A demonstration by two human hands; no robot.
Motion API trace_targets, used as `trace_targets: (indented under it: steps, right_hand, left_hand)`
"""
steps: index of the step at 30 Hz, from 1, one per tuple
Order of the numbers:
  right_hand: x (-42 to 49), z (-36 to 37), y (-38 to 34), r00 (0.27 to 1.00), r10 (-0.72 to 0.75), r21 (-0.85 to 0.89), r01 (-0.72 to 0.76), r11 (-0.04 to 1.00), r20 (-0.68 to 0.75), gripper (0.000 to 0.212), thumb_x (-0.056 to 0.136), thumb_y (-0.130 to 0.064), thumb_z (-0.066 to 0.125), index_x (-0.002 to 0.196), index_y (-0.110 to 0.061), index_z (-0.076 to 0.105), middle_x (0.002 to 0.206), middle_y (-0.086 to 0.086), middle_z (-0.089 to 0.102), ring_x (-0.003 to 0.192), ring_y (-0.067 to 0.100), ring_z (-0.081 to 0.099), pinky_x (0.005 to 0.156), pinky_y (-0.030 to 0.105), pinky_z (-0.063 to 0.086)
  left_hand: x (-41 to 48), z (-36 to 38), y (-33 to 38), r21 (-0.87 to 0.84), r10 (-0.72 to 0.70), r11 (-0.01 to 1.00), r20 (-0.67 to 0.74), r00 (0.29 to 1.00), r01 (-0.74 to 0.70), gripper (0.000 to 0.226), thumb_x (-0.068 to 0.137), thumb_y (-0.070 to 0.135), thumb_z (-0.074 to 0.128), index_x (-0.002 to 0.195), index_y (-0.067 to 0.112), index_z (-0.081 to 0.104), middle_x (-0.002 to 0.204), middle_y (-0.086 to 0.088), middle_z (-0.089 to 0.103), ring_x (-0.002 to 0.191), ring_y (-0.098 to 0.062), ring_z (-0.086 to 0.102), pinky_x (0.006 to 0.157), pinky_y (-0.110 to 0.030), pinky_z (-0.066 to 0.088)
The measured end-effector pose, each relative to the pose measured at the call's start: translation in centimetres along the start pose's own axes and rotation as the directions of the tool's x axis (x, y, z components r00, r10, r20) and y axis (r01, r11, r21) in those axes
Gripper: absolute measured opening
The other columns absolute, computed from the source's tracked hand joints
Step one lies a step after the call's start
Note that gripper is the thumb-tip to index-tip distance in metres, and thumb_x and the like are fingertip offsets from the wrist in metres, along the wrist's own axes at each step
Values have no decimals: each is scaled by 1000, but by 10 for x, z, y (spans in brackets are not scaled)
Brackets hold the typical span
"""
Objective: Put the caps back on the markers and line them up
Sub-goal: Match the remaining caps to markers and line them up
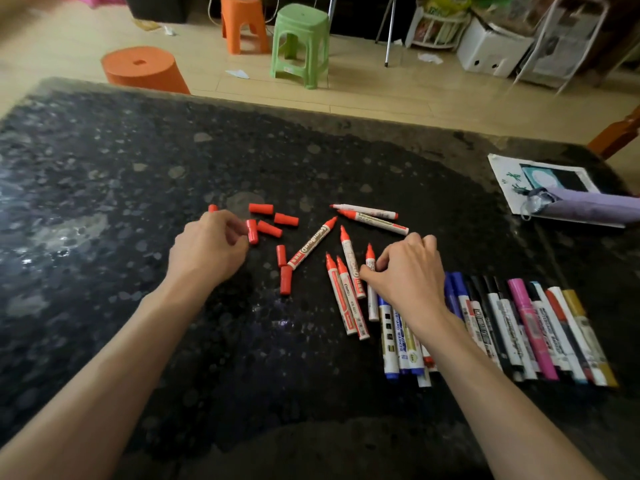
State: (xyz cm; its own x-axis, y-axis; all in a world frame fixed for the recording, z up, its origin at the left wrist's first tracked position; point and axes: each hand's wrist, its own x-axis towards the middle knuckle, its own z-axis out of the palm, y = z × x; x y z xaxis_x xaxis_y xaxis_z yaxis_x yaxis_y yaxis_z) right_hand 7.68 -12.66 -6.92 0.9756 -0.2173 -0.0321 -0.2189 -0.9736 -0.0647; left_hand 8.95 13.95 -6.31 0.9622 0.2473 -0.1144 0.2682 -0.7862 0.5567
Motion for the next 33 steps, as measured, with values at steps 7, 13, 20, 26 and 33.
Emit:
trace_targets:
  steps: [7, 13, 20, 26, 33]
  right_hand:
    - [0, -8, 0, 998, 49, 283, -56, 958, 32, 26, 88, -53, 72, 82, -28, 69, 93, -9, 66, 110, 18, 53, 88, 38, 49]
    - [-7, -19, -6, 994, -18, 436, -32, 899, 111, 20, 91, -49, 71, 89, -31, 62, 81, -18, 60, 87, 7, 62, 76, 29, 49]
    - [-27, -24, -3, 987, -143, 530, 85, 844, 70, 15, 96, -46, 70, 100, -33, 64, 85, -21, 63, 79, -6, 60, 66, 15, 47]
    - [-42, -27, 6, 966, -259, 607, 202, 768, 7, 9, 100, -42, 63, 107, -37, 61, 96, -18, 63, 95, 0, 61, 80, 23, 51]
    - [-53, -31, 23, 942, -325, 589, 311, 746, -87, 11, 97, -41, 69, 106, -36, 65, 98, -15, 63, 91, 0, 61, 76, 21, 50]
  left_hand:
    - [19, 0, -27, -20, -100, 995, -177, 979, 98, 40, 95, 41, 65, 126, 17, 55, 125, -11, 61, 120, -37, 56, 95, -50, 44]
    - [36, 7, -30, 75, -88, 992, -201, 976, 104, 40, 95, 42, 67, 122, 12, 62, 123, -17, 58, 116, -40, 58, 91, -49, 45]
    - [29, -4, -16, -98, -39, 995, -121, 992, 28, 30, 91, 45, 72, 105, 19, 73, 99, -3, 73, 103, -28, 67, 90, -41, 50]
    - [-31, -18, 23, -255, 145, 956, -10, 989, -143, 10, 82, 31, 80, 92, 33, 81, 78, 9, 74, 74, -5, 66, 75, -25, 52]
    - [-64, 12, 52, -320, 294, 916, 124, 948, -243, 6, 92, 31, 70, 93, 26, 74, 86, 7, 76, 78, -6, 73, 79, -40, 61]
